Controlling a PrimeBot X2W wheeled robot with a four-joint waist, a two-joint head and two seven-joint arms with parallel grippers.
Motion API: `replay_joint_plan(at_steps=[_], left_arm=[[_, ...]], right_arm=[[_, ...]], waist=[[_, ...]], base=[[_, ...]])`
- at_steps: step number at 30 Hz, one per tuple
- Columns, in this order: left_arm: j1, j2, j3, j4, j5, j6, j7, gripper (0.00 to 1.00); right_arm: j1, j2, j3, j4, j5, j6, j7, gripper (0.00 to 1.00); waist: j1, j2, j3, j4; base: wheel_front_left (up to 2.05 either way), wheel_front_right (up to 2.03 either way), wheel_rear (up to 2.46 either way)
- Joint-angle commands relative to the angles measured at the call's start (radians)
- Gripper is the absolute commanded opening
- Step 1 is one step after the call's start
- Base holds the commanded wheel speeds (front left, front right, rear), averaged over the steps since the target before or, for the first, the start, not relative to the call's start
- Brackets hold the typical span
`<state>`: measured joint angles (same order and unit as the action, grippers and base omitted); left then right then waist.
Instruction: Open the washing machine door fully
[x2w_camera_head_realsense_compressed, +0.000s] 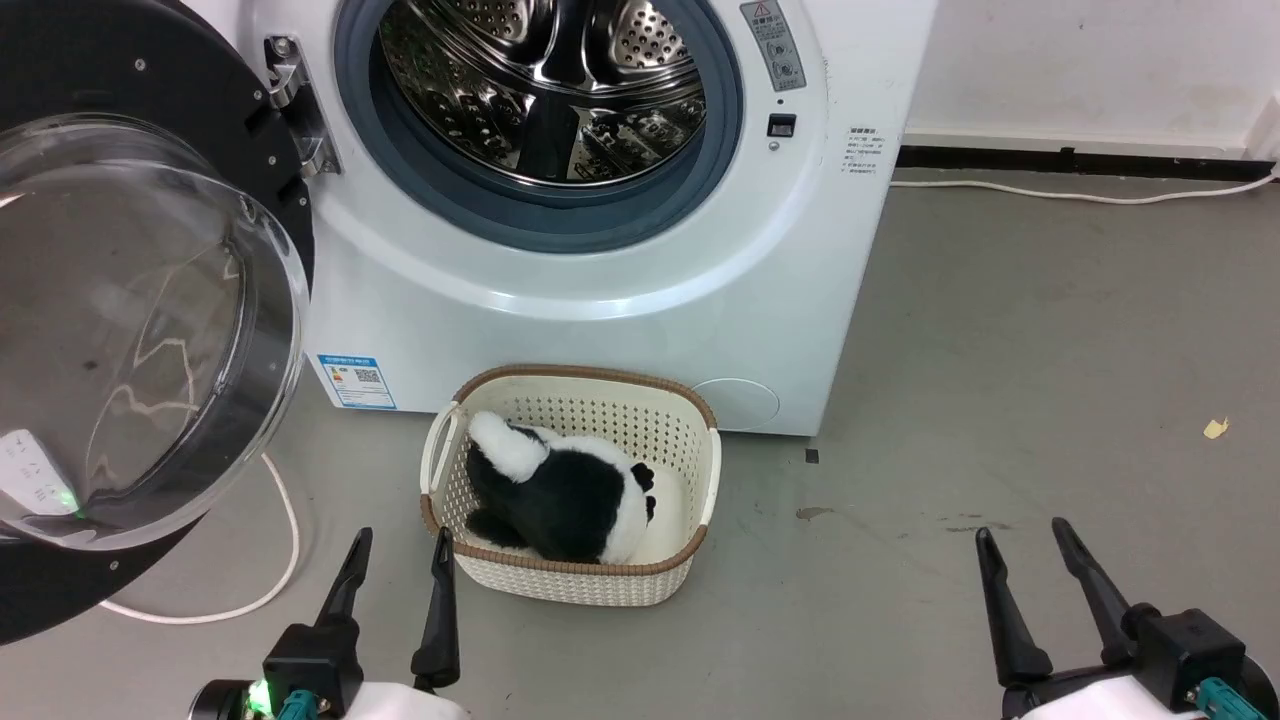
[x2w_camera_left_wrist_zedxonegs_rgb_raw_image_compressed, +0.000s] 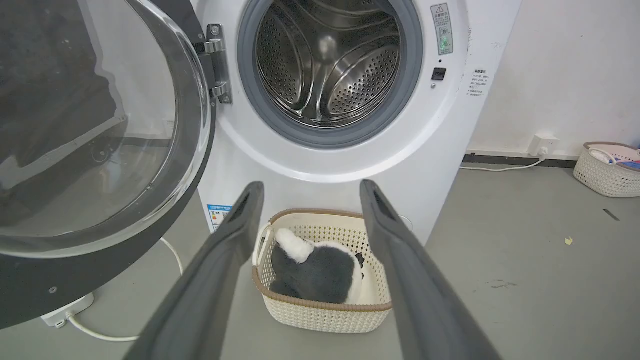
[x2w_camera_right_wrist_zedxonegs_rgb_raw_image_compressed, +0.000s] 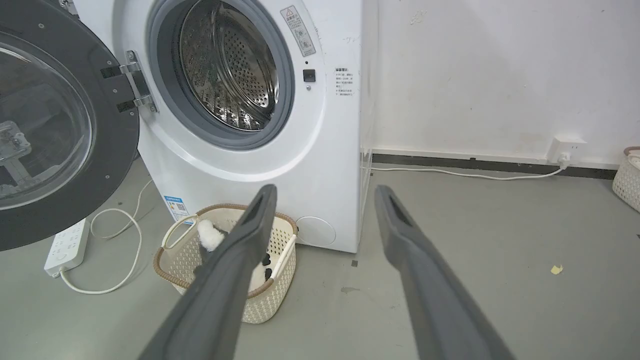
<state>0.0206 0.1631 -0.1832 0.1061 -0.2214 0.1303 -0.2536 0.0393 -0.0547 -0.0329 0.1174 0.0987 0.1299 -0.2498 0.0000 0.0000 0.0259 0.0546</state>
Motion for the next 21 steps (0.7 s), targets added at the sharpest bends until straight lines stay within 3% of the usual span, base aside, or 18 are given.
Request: replay_joint_plan(at_steps=[1, 21], left_arm=[[0.013, -0.006, -0.002, 0.005, 0.008, 0.003, -0.006, 1.0], [-0.004, -0.013, -0.001, 0.001, 0.014, -0.008, -0.008, 1.0]], right_arm=[[0.013, 0.004, 0.001, 0.005, 0.011, 0.001, -0.007, 1.0], [-0.007, 0.004, -0.002, 0.014, 0.024, 0.001, -0.009, 1.0]], waist=[[0.0, 0.0, 0.0, 0.0], [0.0, 0.0, 0.017, -0.003]], base=[[0.0, 0.0, 0.0], [0.0, 0.0, 0.0]])
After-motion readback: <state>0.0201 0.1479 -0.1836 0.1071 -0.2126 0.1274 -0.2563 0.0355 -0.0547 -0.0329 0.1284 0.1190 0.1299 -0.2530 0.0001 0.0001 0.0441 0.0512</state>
